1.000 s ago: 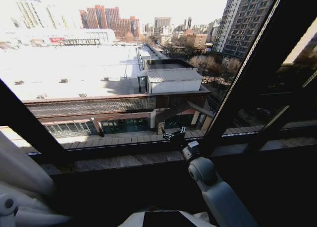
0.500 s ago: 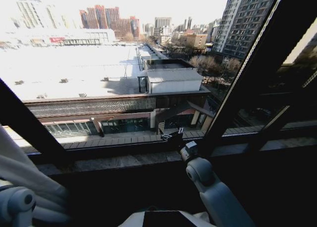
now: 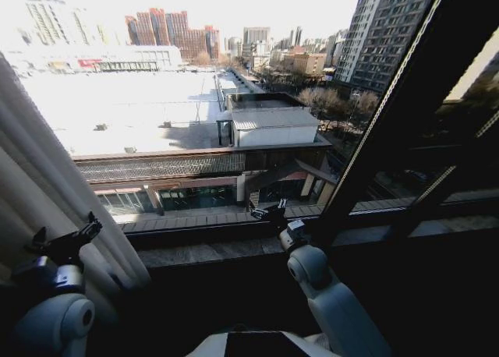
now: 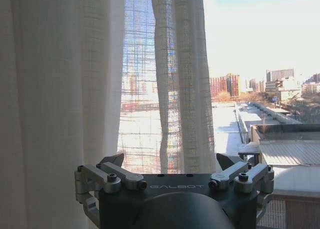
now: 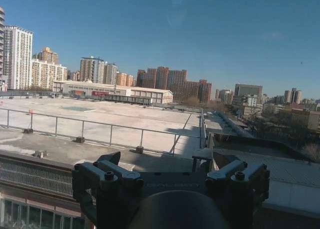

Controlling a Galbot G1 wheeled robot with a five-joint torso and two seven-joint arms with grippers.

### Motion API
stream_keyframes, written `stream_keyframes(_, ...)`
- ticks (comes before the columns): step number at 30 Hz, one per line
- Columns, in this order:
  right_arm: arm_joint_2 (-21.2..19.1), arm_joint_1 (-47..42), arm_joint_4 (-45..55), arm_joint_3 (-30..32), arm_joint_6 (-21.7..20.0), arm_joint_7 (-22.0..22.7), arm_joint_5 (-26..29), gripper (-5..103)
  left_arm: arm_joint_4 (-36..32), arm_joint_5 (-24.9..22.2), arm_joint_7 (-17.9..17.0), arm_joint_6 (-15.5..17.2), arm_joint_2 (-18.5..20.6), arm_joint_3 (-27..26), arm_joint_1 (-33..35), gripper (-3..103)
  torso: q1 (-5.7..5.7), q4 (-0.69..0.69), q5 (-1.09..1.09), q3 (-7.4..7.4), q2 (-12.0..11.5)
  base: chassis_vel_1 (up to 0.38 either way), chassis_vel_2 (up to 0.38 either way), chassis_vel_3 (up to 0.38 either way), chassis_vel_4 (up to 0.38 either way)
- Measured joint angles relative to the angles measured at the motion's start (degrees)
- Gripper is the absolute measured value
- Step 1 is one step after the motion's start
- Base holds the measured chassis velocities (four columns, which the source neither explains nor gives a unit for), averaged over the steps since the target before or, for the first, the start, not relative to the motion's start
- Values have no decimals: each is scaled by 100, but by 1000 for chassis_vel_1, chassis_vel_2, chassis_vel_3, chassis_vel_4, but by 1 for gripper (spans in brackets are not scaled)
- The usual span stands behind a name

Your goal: Open the curtains by pulling them apart, changing their state from closed to fully open.

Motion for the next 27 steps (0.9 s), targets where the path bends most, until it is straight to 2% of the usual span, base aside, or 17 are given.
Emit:
stream_keyframes(1, -31, 26, -30, -13, -37, 35, 29, 100, 13, -4, 296, -66, 69, -22, 15, 100, 0, -2, -1, 0, 0, 0, 0, 0, 0)
stream_keyframes(2, -31, 26, -30, -13, -37, 35, 29, 100, 13, -4, 296, -66, 69, -22, 15, 100, 0, -2, -1, 0, 0, 0, 0, 0, 0)
stream_keyframes(5, -138, 70, -113, -31, -67, 173, 153, 100, -46, -67, 615, -197, 122, -46, 176, 100, 0, -1, -1, 0, 0, 0, 0, 0, 0)
stream_keyframes(11, -333, 9, -11, -47, -127, 446, 551, 100, -327, -279, 505, -117, 18, -104, 530, 100, 0, 0, 0, 0, 0, 0, 0, 0, 0)
stream_keyframes(15, -448, -122, 224, 88, -213, 491, 636, 100, -387, -270, 447, -367, -19, -141, 746, 100, 0, -1, -1, 0, 0, 0, 0, 0, 0)
stream_keyframes(27, -481, -112, 385, 350, -441, 455, 920, 100, -378, -153, 328, -259, -79, 2, 432, 100, 0, -2, -1, 0, 0, 0, 0, 0, 0)
